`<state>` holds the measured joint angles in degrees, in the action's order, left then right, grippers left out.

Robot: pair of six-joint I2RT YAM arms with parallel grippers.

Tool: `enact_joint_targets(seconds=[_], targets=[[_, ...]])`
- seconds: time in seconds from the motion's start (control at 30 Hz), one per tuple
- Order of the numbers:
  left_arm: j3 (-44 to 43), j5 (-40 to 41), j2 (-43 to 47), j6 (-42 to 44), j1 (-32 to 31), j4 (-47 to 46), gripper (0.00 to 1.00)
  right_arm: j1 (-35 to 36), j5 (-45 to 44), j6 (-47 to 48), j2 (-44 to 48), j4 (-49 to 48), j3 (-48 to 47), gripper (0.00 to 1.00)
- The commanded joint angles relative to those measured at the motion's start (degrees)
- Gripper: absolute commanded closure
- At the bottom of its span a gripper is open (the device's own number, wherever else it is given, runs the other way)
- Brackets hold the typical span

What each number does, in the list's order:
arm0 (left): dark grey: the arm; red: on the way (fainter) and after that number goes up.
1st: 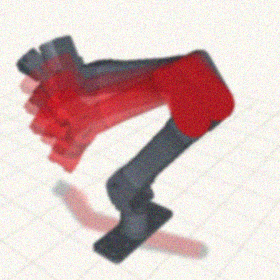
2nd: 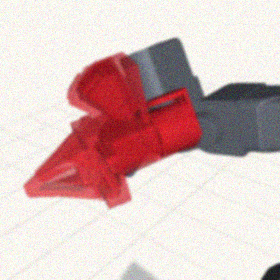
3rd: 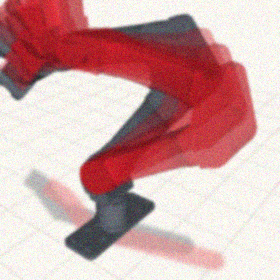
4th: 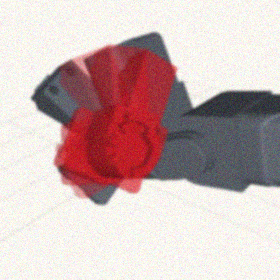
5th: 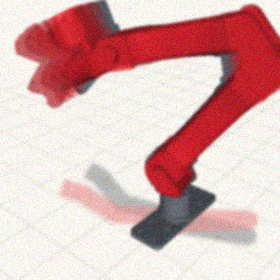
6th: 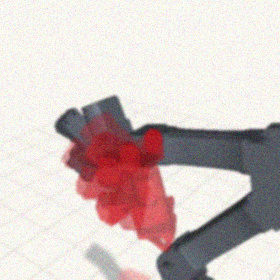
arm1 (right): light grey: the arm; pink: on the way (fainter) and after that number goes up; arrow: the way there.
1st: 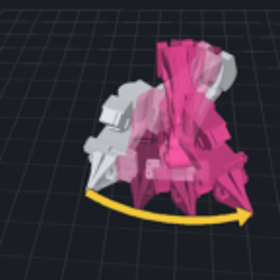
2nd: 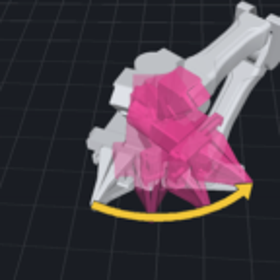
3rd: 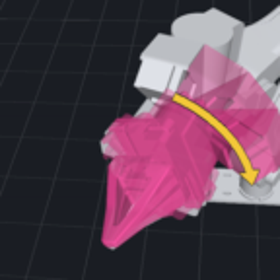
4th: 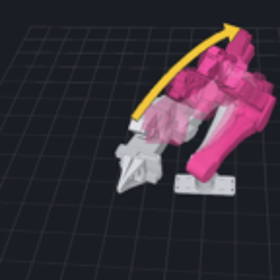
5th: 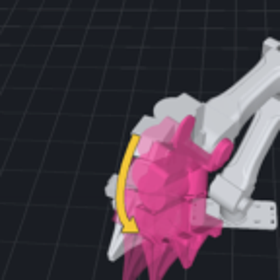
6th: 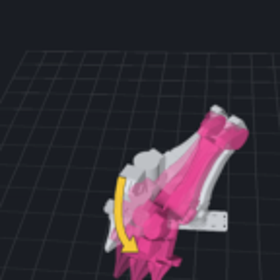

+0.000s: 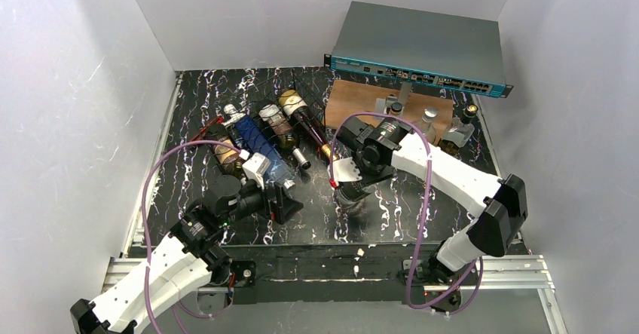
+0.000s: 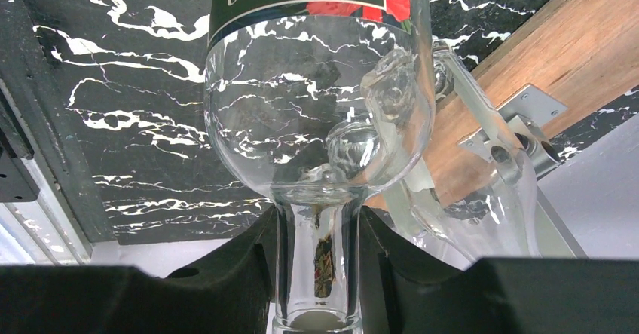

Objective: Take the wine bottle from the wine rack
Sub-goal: Place the wine bottle at the center of the board.

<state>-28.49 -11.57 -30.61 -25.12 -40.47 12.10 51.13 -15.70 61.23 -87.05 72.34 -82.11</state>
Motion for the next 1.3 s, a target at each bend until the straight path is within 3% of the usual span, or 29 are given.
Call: enact_joint_targets(seconds=[0.0, 0.7, 1.0, 1.27], targets=[[2.83, -0.71, -0.47, 2.88, -0.73, -4.83, 0.01, 0.67, -1.30, 9.82, 1.05, -0.17, -4.94, 0.66], [6.12, -0.64, -3.96, 0.47, -1.80, -10.10, 0.01, 1.69, 1.91, 9.20, 0.91, 1.06, -6.20, 0.42], [5.87, -1.04, -5.18, 0.34, -2.13, -11.02, 0.01, 1.61, 8.88, 7.32, 1.83, 2.17, -8.39, 0.19], [3.79, -1.08, -7.23, 0.78, -2.93, -11.45, 0.01, -1.17, 15.17, 4.98, 3.03, 1.56, -9.25, 0.13]])
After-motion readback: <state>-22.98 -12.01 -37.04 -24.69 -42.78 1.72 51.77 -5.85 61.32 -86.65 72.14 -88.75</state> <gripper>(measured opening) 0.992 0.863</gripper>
